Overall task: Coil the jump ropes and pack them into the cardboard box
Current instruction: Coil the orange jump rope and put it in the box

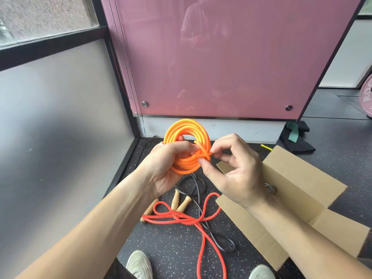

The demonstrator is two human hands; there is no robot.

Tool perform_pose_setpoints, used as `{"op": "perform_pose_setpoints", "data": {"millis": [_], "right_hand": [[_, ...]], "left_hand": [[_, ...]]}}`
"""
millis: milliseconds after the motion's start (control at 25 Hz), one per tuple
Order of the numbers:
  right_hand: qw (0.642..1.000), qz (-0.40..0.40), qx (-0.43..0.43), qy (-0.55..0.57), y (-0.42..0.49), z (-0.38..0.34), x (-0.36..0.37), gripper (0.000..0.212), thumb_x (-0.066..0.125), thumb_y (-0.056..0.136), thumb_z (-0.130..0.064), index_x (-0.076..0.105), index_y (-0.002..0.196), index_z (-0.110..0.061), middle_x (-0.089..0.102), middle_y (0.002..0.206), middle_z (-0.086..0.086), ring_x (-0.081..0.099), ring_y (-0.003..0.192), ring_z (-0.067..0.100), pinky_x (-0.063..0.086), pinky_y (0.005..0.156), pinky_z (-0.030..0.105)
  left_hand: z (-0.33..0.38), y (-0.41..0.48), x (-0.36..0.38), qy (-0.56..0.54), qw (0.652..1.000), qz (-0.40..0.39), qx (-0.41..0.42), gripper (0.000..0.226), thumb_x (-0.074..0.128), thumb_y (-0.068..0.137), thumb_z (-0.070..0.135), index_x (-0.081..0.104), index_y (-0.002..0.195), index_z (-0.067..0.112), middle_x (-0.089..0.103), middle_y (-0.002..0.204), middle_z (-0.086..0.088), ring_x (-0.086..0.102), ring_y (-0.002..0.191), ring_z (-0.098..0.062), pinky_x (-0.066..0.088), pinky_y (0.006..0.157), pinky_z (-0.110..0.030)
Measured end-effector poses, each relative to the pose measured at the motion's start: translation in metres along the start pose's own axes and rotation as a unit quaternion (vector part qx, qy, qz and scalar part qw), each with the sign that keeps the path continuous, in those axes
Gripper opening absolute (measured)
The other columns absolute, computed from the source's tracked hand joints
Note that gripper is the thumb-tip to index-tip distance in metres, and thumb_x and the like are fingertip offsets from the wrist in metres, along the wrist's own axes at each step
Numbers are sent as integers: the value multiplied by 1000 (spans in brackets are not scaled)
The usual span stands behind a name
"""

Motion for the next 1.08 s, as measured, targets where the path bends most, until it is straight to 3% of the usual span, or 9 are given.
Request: {"op": "perform_pose_setpoints", "data": {"millis": [80, 160, 240, 400, 480, 720, 840, 960, 1080], "right_hand": [[993, -7, -70, -94, 0, -9, 1, 19, 80, 80, -3, 74, 98, -2, 61, 85, 6, 62, 76, 16, 56, 76, 23], [975, -13, -139, -176, -1, -16, 3, 21, 77, 85, -6, 78, 106, -4, 62, 82, 9, 57, 74, 12, 42, 85, 7], [962, -9, -168, -215, -4, -17, 7, 18, 75, 90, -8, 78, 107, -3, 64, 84, 12, 59, 74, 19, 46, 82, 13], [973, 62, -117, -186, -2, -19, 0, 12, 72, 93, -8, 76, 99, 1, 66, 94, 15, 66, 81, 27, 54, 80, 31], [977, 92, -102, -160, 2, -24, -9, 10, 69, 93, -4, 74, 97, 3, 70, 94, 13, 69, 85, 25, 55, 81, 32], [976, 147, -78, -143, 6, -39, -33, 7, 71, 92, -2, 74, 93, 4, 72, 89, 8, 68, 80, 16, 52, 75, 23], [987, 105, -64, -108, 8, -31, -29, 7, 72, 92, -4, 75, 95, 2, 72, 90, 5, 68, 82, 13, 51, 77, 22], [998, 59, 28, 26, 6, -10, -7, 13, 65, 97, -16, 69, 109, -13, 66, 105, 5, 68, 95, 9, 52, 83, 24], [955, -25, 256, 146, -6, 18, 24, 41, 53, 95, -52, 51, 133, -36, 66, 107, 7, 69, 92, 6, 58, 79, 27]], "left_hand": [[2, -1, 0, 11, 1000, 4, 18, 35, 55, 85, -16, 48, 77, 17, 55, 48, -4, 62, 46, -16, 56, 53, -25], [3, -3, 0, 30, 999, 7, 31, 36, 53, 86, -18, 47, 79, 17, 51, 44, -1, 56, 41, -13, 53, 51, -23], [4, -3, 0, 41, 998, 17, 38, 37, 54, 85, -18, 48, 73, 17, 51, 44, 0, 53, 40, -11, 52, 52, -23], [5, 0, 0, 14, 998, 40, 40, 38, 56, 84, -18, 48, 68, 16, 54, 47, -3, 57, 44, -14, 55, 72, -35], [7, 1, -1, 1, 998, 47, 47, 38, 57, 84, -18, 46, 74, 18, 55, 47, -2, 59, 44, -15, 55, 72, -35], [9, 6, -1, -17, 998, 44, 33, 36, 56, 86, -16, 46, 80, 18, 45, 42, 3, 49, 34, -9, 53, 50, -22], [2, 7, -5, 1, 999, 44, 19, 35, 55, 86, -15, 47, 74, 18, 44, 42, 4, 49, 36, -9, 54, 60, -27], [-5, 2, -2, 5, 999, 34, -6, 36, 46, 88, -7, 56, 61, 15, 42, 41, 2, 46, 34, -10, 46, 62, -28], [-10, -4, 7, -50, 998, 25, -13, 28, 42, 89, 10, 56, 65, 11, 38, 42, 0, 42, 34, -13, 42, 57, -27]]}}
Point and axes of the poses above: each hand's wrist, its own y-axis towards the middle knuckle, its own x-axis out of the palm, z = x × y, the point moved 5 cm from there along y, towards the middle knuckle
